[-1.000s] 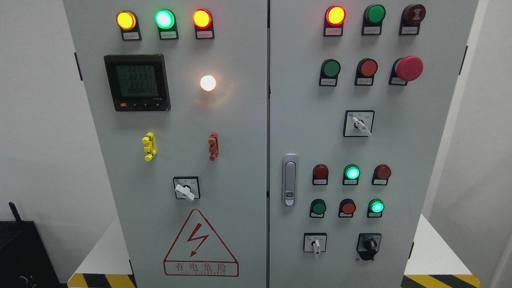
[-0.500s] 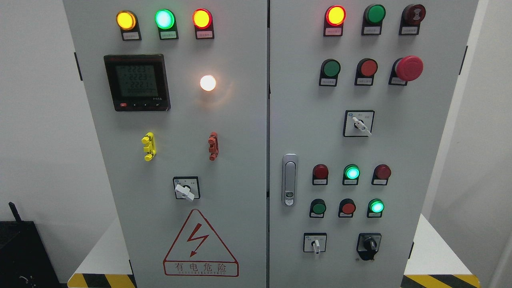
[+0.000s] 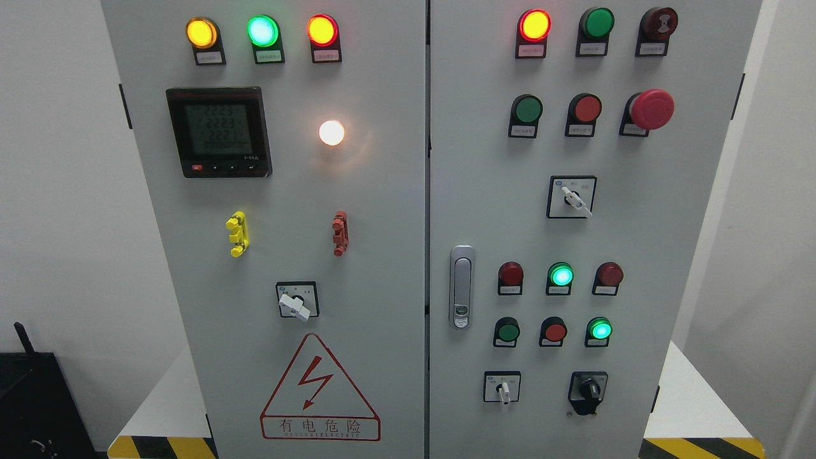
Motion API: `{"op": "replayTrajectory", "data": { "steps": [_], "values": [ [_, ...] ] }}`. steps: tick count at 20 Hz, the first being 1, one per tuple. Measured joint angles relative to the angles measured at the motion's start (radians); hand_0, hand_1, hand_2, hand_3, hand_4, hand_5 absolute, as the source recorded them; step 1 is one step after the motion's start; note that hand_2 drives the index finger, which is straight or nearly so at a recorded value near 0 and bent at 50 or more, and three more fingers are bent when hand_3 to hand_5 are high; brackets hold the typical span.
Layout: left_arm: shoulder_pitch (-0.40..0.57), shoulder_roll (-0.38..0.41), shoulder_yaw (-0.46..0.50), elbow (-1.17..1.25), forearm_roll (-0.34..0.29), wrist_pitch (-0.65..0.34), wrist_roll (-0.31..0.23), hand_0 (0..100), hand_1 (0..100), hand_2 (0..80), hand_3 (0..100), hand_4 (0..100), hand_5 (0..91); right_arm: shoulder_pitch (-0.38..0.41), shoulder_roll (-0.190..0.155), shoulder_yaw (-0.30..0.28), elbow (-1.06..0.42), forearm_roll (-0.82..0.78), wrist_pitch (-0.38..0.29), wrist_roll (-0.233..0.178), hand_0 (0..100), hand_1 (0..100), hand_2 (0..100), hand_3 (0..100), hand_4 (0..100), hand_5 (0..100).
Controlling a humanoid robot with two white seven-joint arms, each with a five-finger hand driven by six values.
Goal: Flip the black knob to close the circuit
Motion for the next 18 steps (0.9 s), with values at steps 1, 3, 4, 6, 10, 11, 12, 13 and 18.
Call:
{"op": "replayTrajectory", "data": {
  "steps": [1,3,4,6,10,11,12,13,18],
  "values": [
    [0.000,0.000,0.000,0.000,0.000,0.000,0.000,0,0,0.0,5,3,0.0,0.008,0.002,0.012,-0.080,-0.016,0.001,-0.015,0,7,13,31,30,17],
    [0.000,0.000,0.000,0.000,0.000,0.000,0.000,0,0,0.0,5,3,0.0,0.006,0.005,0.030,-0.241,-0.039,-0.002,-0.064,0,13,25,50,50,44],
    [0.000,0.000,0.000,0.000,0.000,0.000,0.000,0,0,0.0,5,3,0.0,0.004,0.006,0.039,-0.325,-0.042,-0.002,-0.092,0,15,28,54,53,52],
    [0.000,0.000,0.000,0.000,0.000,0.000,0.000,0,0,0.0,5,3,0.0,-0.017,0.007,0.044,-0.459,-0.023,-0.025,-0.138,0,22,43,68,65,60],
    [0.000,0.000,0.000,0.000,0.000,0.000,0.000,0,0,0.0,5,3,0.0,-0.079,0.001,0.012,-0.674,0.140,-0.093,-0.181,0,32,60,80,72,72],
    [0.000,0.000,0.000,0.000,0.000,0.000,0.000,0,0,0.0,5,3,0.0,-0.090,-0.005,0.001,-0.719,0.191,-0.108,-0.186,0,33,64,83,73,75],
    [0.000,0.000,0.000,0.000,0.000,0.000,0.000,0,0,0.0,5,3,0.0,-0.101,-0.010,-0.009,-0.758,0.235,-0.124,-0.194,0,33,68,87,74,77],
    [0.000,0.000,0.000,0.000,0.000,0.000,0.000,0,0,0.0,5,3,0.0,-0.111,-0.014,-0.020,-0.792,0.286,-0.145,-0.203,0,34,70,87,75,77],
    [0.000,0.000,0.000,0.000,0.000,0.000,0.000,0,0,0.0,5,3,0.0,-0.190,-0.043,-0.074,-0.929,0.567,-0.209,-0.227,0,29,85,100,78,83]
  ]
}}
